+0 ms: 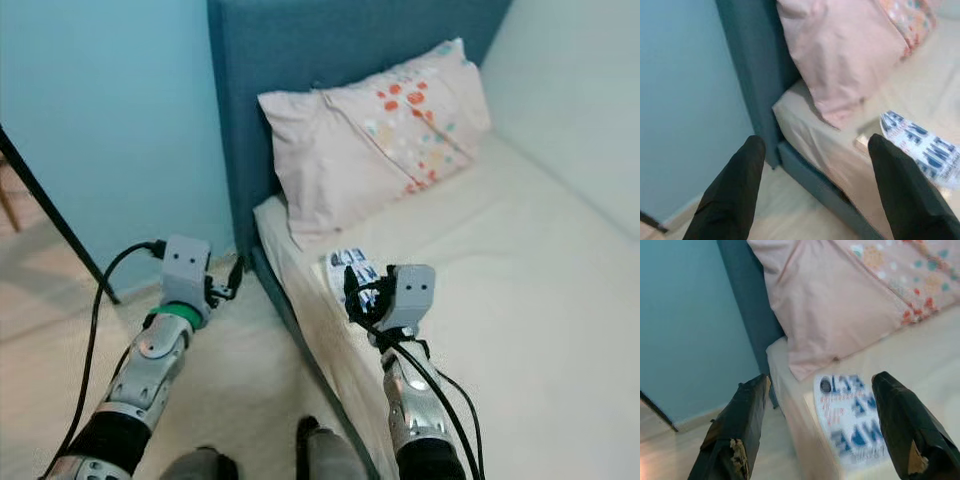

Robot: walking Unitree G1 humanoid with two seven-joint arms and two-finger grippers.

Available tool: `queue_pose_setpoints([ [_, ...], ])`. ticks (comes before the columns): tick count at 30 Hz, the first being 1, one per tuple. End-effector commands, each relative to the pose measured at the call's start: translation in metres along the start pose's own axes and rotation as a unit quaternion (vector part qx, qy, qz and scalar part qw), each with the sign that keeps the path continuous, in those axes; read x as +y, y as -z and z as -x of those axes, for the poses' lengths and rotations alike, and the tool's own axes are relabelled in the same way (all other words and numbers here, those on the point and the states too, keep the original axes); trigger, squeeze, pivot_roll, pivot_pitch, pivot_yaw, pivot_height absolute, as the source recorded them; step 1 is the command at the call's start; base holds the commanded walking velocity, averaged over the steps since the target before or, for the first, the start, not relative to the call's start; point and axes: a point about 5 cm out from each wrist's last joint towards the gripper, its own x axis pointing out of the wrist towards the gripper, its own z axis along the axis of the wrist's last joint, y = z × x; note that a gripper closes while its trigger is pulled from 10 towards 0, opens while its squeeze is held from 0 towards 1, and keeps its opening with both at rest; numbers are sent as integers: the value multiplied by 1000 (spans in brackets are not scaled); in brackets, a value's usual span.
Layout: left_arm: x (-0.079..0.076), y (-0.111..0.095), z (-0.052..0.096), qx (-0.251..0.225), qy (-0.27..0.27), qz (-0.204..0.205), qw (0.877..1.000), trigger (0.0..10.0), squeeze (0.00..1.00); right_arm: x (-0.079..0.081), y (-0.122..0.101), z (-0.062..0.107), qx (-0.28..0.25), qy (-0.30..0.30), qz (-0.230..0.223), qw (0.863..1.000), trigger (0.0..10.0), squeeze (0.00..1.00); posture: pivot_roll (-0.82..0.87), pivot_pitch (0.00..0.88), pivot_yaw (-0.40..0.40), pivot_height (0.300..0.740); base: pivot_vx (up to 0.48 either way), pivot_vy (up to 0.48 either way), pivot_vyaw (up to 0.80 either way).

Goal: Clean up the room

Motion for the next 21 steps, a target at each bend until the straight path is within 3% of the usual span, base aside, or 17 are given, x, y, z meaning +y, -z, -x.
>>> queue_pose_setpoints([
  [1,-1,5,2,10,0,2,1000,10000,0,-2,5,2,15,2,3,1000,10000,0,-22,49,-25,740,-330,0,0],
  [21,-1,6,0,9,3,-1,1000,10000,0,-7,11,3,32,6,11,999,10000,0,-22,38,-24,740,-330,0,0],
])
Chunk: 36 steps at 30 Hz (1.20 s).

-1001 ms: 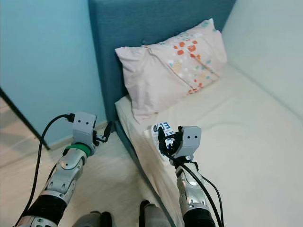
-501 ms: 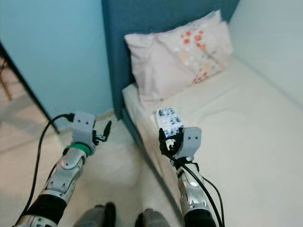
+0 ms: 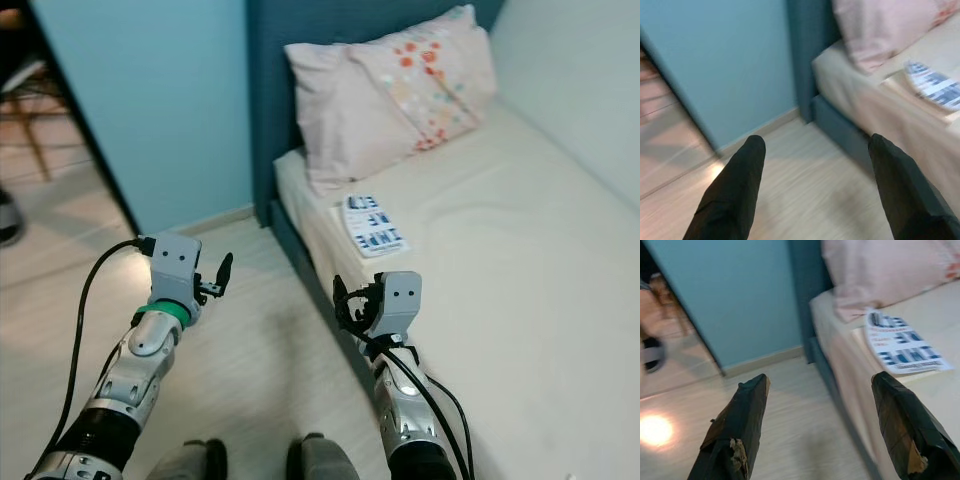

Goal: Clean up the room

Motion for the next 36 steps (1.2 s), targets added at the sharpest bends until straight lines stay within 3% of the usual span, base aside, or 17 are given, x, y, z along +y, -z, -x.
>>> queue_pose_setpoints([
  [1,-7,6,2,8,12,2,1000,10000,0,-10,10,8,24,16,7,1000,10000,0,-22,38,-24,740,-334,0,0],
  [17,-7,10,4,14,15,-1,1000,10000,0,-15,19,13,46,28,6,999,10000,0,-20,41,-23,740,-310,0,-114],
  [36,-8,13,2,30,24,8,999,10000,0,-17,22,13,51,37,1,998,10000,0,-22,41,-20,740,0,0,-800],
])
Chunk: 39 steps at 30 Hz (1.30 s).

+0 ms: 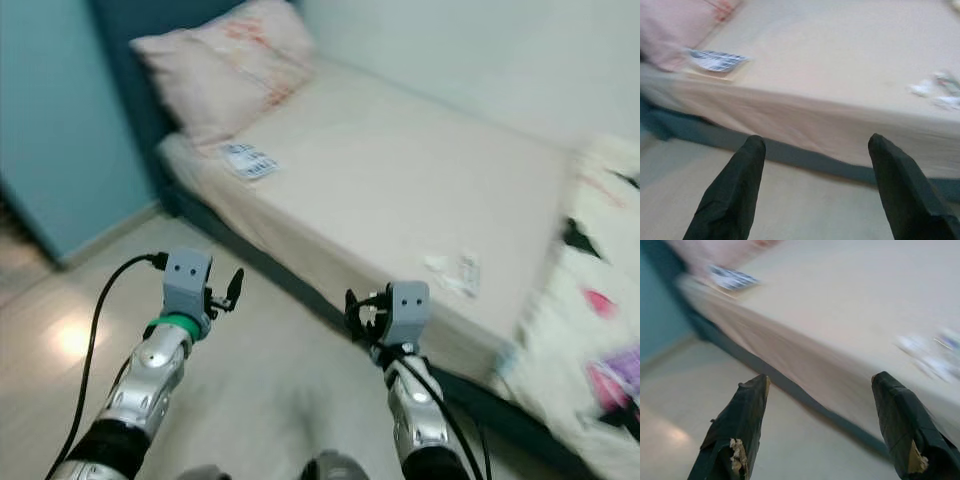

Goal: Clean up the room

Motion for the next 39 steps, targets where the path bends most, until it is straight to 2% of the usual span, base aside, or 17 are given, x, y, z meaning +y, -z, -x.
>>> queue_pose_setpoints([
  [1,1,7,1,19,-2,7,1000,10000,0,1,1,-1,2,1,-4,1000,10000,0,-22,41,-20,740,0,0,-800],
  [16,3,9,-1,26,1,16,1000,10000,0,1,2,0,2,2,-5,1000,10000,0,-25,41,-18,740,0,0,-800],
  [19,6,16,2,40,-6,13,999,10000,0,1,2,0,2,0,-4,1000,10000,0,-26,41,-19,740,0,0,-800],
  [28,10,17,1,40,-16,13,999,10000,0,3,2,-1,1,-3,-2,1000,10000,0,-26,41,-19,740,0,0,-800],
  [32,10,14,1,26,-19,7,999,10000,0,5,-1,-2,-8,-9,10,1000,10000,0,-26,41,-19,740,229,0,-288],
  [39,9,14,1,23,-18,2,1000,10000,0,8,-2,-2,-17,-18,4,1000,10000,0,-25,43,-20,740,460,0,0],
])
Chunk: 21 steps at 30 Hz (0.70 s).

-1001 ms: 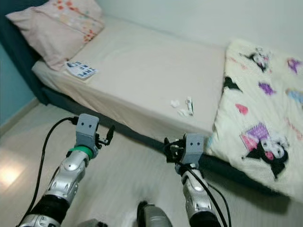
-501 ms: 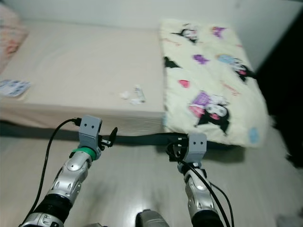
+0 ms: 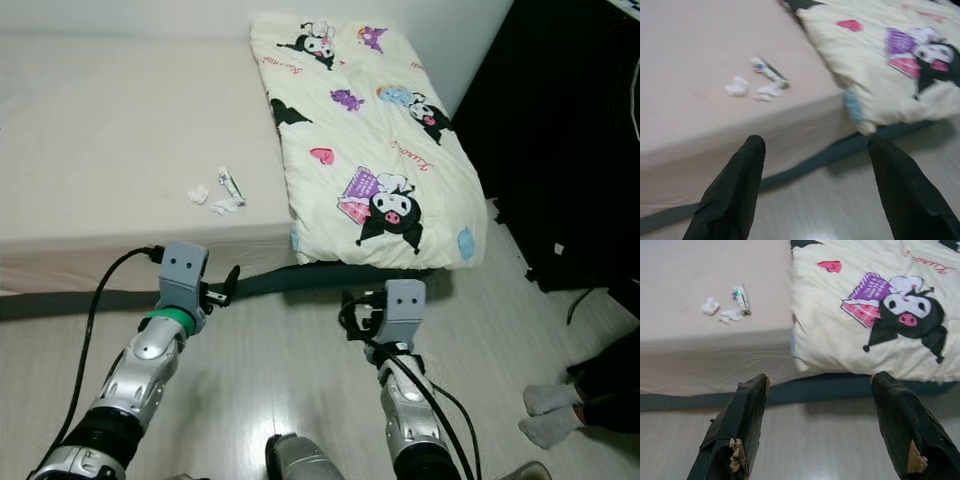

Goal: Clean up the room

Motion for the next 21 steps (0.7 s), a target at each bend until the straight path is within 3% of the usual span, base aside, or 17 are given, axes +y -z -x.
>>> queue_pose_setpoints([
  [1,-2,4,1,6,2,-2,1000,10000,0,-1,0,1,-4,1,0,1000,10000,0,-25,43,-20,740,461,0,0],
  [13,-3,4,1,1,4,-5,1000,10000,0,-1,1,1,2,-4,4,1000,10000,0,-23,39,-19,740,461,0,0],
  [18,-3,3,0,0,5,-6,1000,10000,0,-1,1,1,1,-4,8,1000,10000,0,-23,39,-19,740,461,0,-800],
  [21,-4,3,0,0,6,-6,1000,10000,0,-1,0,0,0,-4,10,1000,10000,0,-24,33,-18,740,460,0,0],
])
